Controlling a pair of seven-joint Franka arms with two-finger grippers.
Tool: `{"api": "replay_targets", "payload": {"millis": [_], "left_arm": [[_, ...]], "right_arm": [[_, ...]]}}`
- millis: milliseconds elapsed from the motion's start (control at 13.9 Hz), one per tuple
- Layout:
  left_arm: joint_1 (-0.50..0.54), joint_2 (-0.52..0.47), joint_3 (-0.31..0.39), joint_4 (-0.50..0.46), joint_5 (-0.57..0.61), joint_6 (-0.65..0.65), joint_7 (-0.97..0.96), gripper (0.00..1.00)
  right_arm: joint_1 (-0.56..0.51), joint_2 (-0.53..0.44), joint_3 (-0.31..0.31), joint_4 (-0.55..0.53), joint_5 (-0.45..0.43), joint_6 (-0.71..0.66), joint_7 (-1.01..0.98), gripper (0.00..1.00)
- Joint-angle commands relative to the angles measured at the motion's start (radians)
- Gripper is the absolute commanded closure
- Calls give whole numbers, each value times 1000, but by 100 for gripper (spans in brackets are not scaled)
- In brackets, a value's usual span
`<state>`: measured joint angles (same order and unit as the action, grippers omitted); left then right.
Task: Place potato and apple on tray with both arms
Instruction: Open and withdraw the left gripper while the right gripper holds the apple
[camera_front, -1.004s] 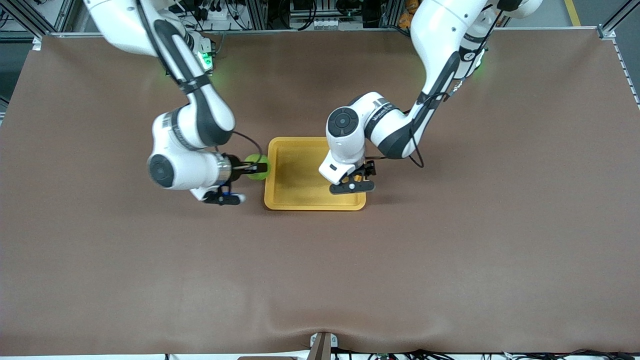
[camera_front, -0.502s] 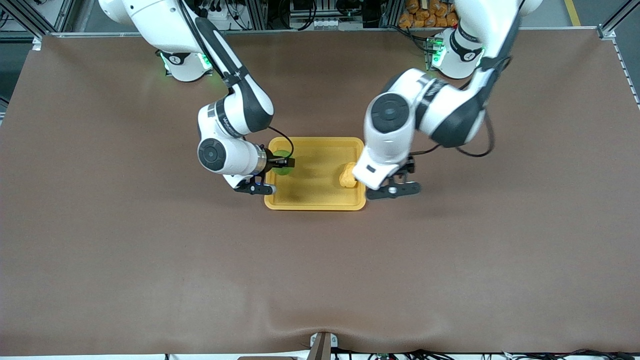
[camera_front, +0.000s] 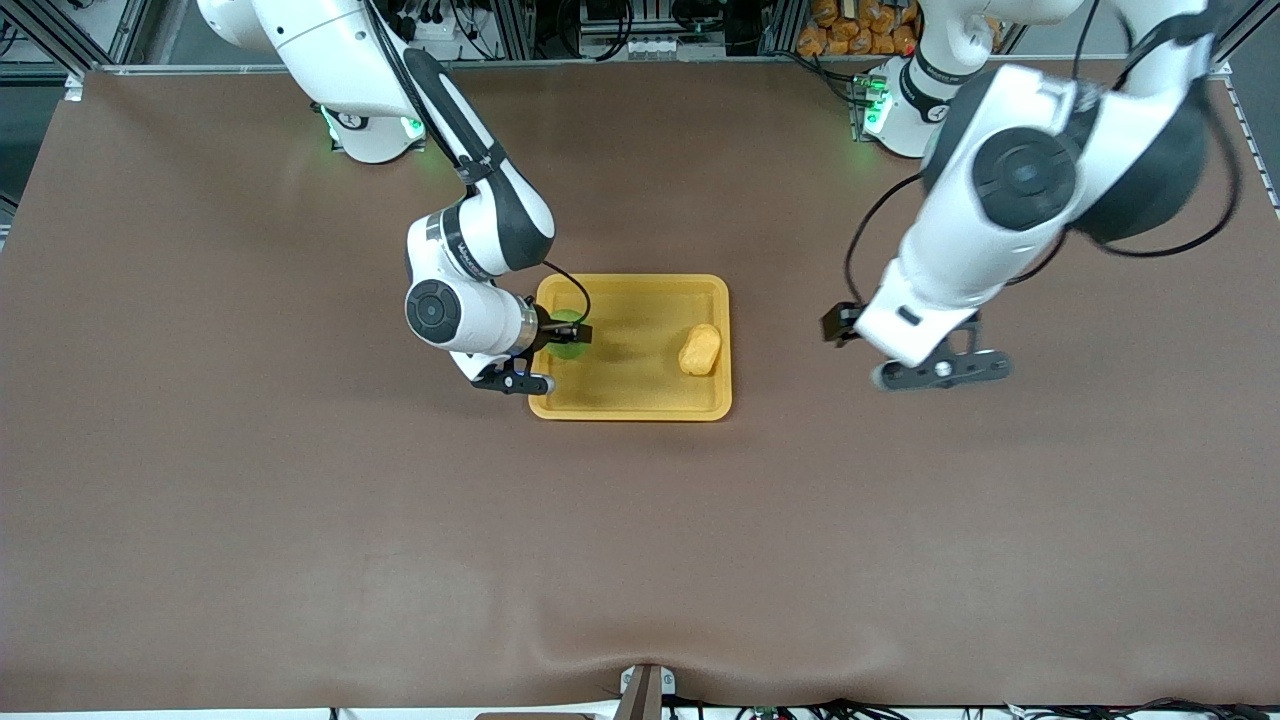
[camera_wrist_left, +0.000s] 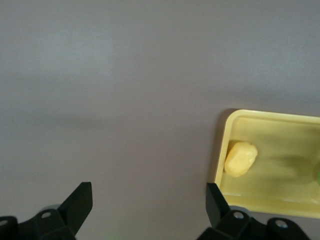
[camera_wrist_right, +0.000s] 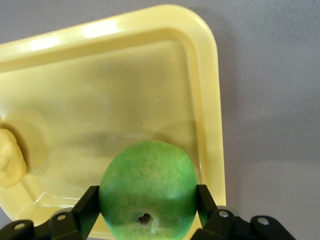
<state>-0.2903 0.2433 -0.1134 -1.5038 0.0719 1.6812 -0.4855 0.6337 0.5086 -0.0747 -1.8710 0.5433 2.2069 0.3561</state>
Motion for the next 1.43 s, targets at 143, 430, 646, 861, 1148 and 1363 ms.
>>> {"api": "replay_targets", "payload": {"millis": [143,430,646,861,1148,1363], "left_arm": [[120,-110,-5,-15,-20,-104,181,0],[247,-180,-3,-12,-85,-166,214,0],[302,-226,-2,-4,-92,-209,238,0],[333,-258,9,-3,-90,-227,292,0],[350,-275,11,-7,-75,-244,352,0],[350,-277,9,-9,-72,-244,354,0]], "right_arm": [[18,14,-14,4,3,23,11,62],[24,37,-14,7,3,27,12,59],[26,42,-14,7,1,25,11,12],[31,42,-14,4,1,17,11,0],[-11,-34,-48,7,-11,-57,4,0],[-14,-139,-185,15,-48,-195,-34,0]]}}
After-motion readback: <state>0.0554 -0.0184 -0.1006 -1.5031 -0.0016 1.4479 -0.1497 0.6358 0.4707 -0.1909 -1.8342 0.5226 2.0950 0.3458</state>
